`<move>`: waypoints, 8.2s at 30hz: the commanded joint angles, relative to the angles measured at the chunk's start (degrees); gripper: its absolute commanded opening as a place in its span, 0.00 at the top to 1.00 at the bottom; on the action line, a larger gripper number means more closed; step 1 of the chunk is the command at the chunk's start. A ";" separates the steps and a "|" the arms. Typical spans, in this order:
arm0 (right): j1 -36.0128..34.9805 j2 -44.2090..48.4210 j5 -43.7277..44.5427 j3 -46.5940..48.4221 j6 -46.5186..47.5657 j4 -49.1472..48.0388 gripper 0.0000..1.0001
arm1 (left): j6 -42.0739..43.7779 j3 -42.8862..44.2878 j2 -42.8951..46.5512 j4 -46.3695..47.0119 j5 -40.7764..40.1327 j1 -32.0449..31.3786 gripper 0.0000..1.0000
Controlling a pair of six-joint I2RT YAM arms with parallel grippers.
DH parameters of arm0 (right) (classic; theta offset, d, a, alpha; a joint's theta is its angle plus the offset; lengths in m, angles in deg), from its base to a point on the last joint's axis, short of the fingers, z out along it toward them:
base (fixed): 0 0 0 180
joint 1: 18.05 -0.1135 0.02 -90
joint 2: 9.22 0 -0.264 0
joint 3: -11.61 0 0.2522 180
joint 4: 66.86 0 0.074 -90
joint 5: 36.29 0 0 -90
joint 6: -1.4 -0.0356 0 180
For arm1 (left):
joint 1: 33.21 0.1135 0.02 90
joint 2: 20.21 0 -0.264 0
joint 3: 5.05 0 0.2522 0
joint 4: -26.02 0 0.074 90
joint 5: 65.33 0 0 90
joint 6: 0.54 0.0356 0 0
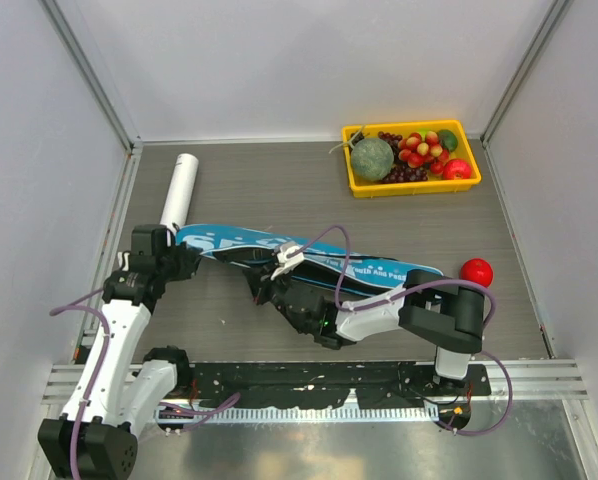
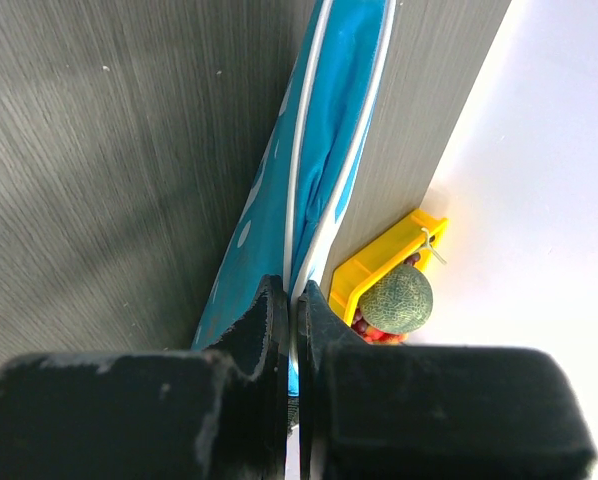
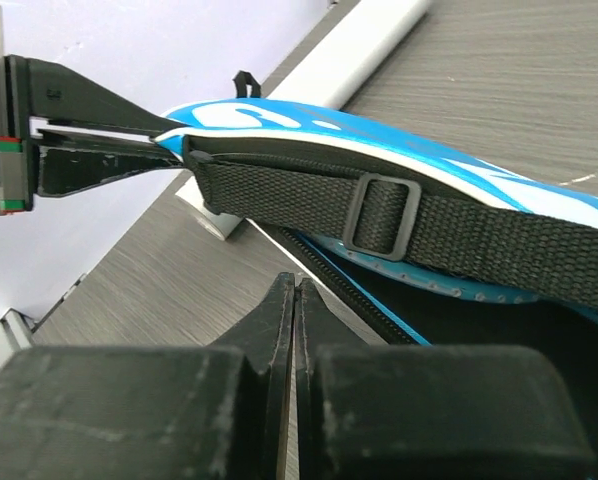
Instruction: Pack up the badminton gear
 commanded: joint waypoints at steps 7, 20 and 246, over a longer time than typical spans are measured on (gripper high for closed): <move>0.70 -1.87 -7.34 8.81 -0.66 -0.82 0.76 | -2.92 2.42 -0.46 -0.35 1.13 0.43 1.00; 2.98 -4.08 -9.89 15.50 -1.19 4.19 0.58 | -3.01 1.63 -0.46 -0.70 1.93 0.43 1.00; 9.67 40.48 -9.28 -26.68 -12.17 35.04 0.95 | 30.40 -15.16 -23.47 59.57 9.22 -23.47 0.25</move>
